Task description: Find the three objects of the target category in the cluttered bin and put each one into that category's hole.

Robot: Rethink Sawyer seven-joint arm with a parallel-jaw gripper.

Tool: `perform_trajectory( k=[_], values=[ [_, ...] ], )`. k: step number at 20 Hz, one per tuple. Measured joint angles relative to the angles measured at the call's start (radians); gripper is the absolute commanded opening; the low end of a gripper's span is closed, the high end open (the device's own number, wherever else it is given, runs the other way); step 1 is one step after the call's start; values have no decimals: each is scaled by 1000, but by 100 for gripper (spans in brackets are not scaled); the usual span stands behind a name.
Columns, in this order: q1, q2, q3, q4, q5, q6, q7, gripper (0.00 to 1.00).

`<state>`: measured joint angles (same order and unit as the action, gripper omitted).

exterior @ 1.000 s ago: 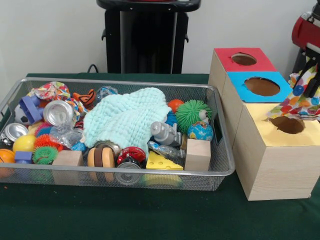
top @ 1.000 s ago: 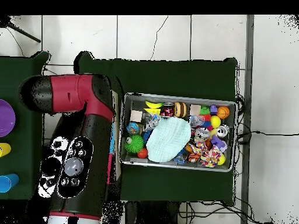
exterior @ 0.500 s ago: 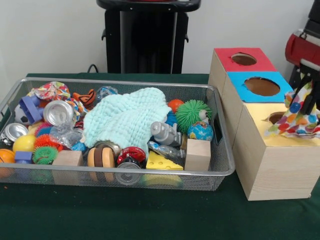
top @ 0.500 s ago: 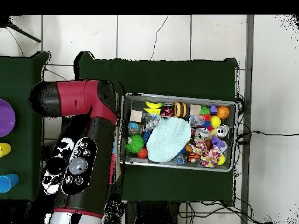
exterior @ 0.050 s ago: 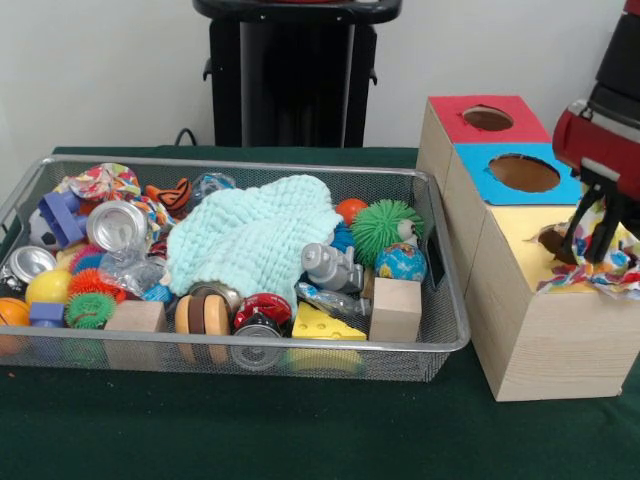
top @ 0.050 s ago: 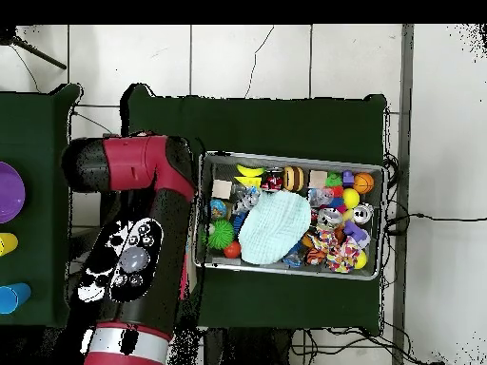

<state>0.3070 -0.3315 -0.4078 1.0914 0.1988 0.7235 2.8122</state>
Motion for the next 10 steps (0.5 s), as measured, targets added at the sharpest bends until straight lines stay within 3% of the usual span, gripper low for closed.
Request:
perform_trajectory(
  k=[10],
  values=[
    [-33, 11, 37, 13, 9, -41, 0, 0]
  ],
)
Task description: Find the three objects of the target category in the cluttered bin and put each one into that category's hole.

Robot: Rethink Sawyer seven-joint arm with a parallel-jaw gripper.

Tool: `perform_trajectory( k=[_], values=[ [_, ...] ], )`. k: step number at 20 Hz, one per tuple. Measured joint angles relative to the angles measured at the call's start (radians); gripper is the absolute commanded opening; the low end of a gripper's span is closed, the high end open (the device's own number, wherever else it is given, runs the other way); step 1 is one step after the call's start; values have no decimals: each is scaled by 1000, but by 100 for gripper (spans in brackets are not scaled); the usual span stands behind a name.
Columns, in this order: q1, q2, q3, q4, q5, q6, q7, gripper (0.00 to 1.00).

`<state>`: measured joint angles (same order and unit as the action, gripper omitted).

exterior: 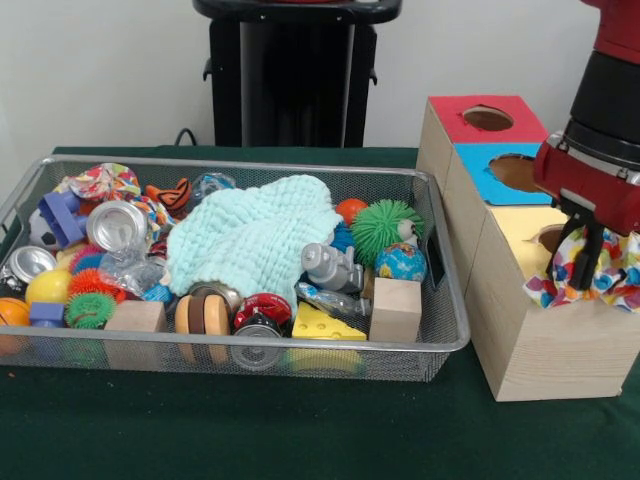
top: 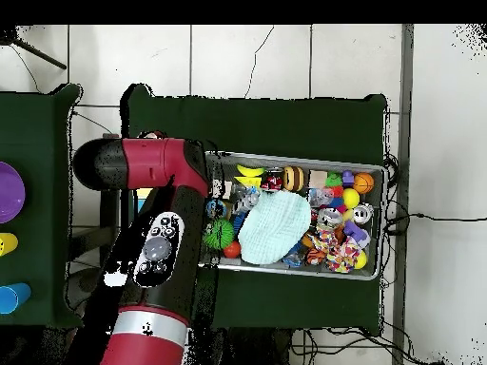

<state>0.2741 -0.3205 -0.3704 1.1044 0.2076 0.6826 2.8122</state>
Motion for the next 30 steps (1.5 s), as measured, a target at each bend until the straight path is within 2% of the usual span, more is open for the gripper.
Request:
perform_trajectory(
  k=[15, 30],
  values=[
    [1, -1, 4, 9, 28, -3, 0, 0],
    [27, -58, 9, 121, 43, 6, 0, 0]
  ],
)
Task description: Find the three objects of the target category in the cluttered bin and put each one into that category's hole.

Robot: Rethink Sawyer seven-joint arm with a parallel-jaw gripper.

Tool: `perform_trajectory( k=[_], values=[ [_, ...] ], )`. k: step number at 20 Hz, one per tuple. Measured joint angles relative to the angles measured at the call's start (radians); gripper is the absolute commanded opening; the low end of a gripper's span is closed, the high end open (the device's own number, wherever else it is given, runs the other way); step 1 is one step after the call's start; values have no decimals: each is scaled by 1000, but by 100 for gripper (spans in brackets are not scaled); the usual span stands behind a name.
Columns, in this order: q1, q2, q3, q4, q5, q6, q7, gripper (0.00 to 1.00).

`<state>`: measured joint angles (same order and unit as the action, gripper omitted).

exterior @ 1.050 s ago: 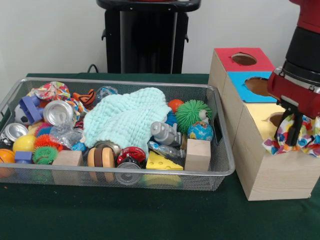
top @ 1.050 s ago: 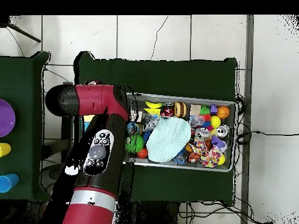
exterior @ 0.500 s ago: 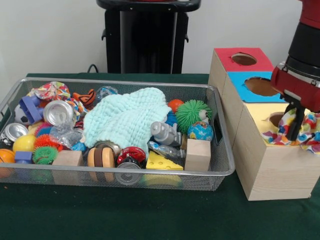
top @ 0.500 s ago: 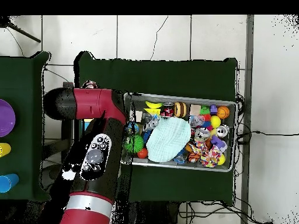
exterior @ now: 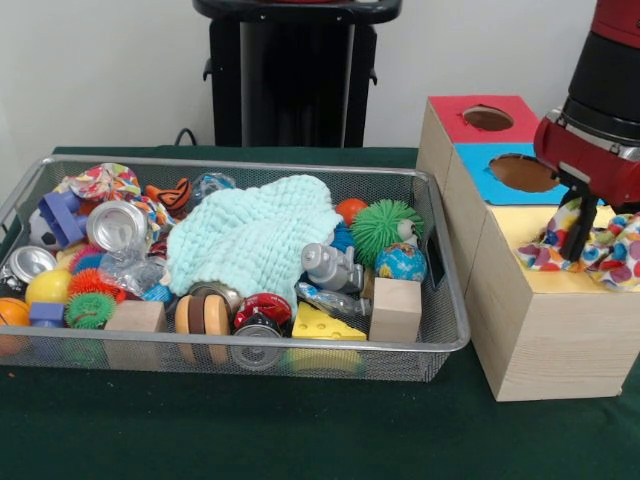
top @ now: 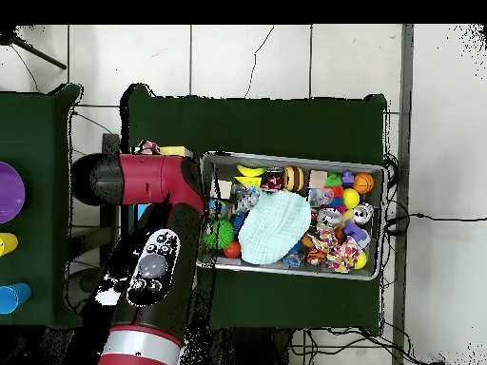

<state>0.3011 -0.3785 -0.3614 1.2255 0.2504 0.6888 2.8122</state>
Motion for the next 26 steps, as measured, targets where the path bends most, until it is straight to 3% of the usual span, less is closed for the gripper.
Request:
perform_trajectory(
  k=[16, 26],
  values=[
    [3, -64, 24, 113, 3, 12, 0, 0],
    [3, -53, 50, 101, 2, 23, 0, 0]
  ],
)
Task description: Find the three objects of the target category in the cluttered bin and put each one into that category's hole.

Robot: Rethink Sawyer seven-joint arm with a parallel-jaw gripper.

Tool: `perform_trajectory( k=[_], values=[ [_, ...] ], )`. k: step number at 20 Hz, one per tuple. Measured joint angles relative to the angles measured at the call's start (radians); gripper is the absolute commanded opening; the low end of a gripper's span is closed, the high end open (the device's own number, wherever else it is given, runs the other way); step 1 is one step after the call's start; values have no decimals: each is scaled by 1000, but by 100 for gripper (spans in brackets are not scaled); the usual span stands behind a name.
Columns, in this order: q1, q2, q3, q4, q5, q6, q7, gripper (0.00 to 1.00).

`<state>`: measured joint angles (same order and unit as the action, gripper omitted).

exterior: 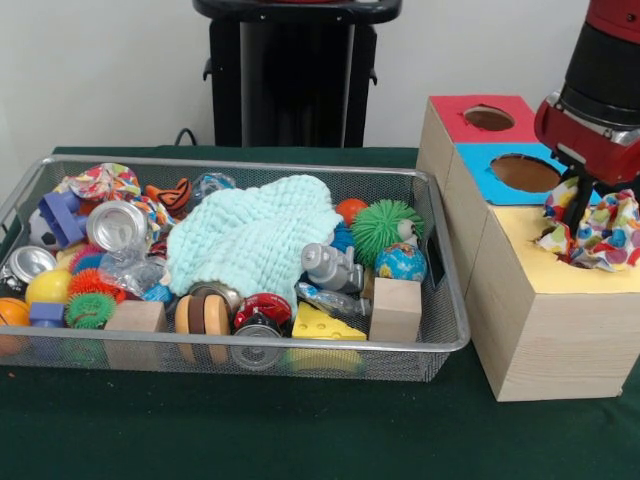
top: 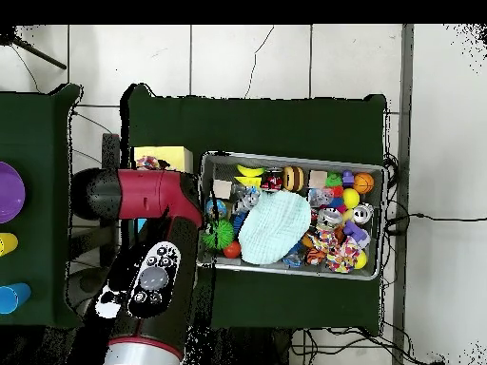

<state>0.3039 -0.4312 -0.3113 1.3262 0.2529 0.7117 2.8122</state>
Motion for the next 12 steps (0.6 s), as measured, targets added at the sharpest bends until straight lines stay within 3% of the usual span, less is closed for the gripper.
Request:
perform_trajectory(
  k=[7, 12],
  values=[
    [3, 27, -15, -52, -1, 63, 0, 0],
    [15, 71, -46, -131, -3, 153, 0, 0]
  ],
)
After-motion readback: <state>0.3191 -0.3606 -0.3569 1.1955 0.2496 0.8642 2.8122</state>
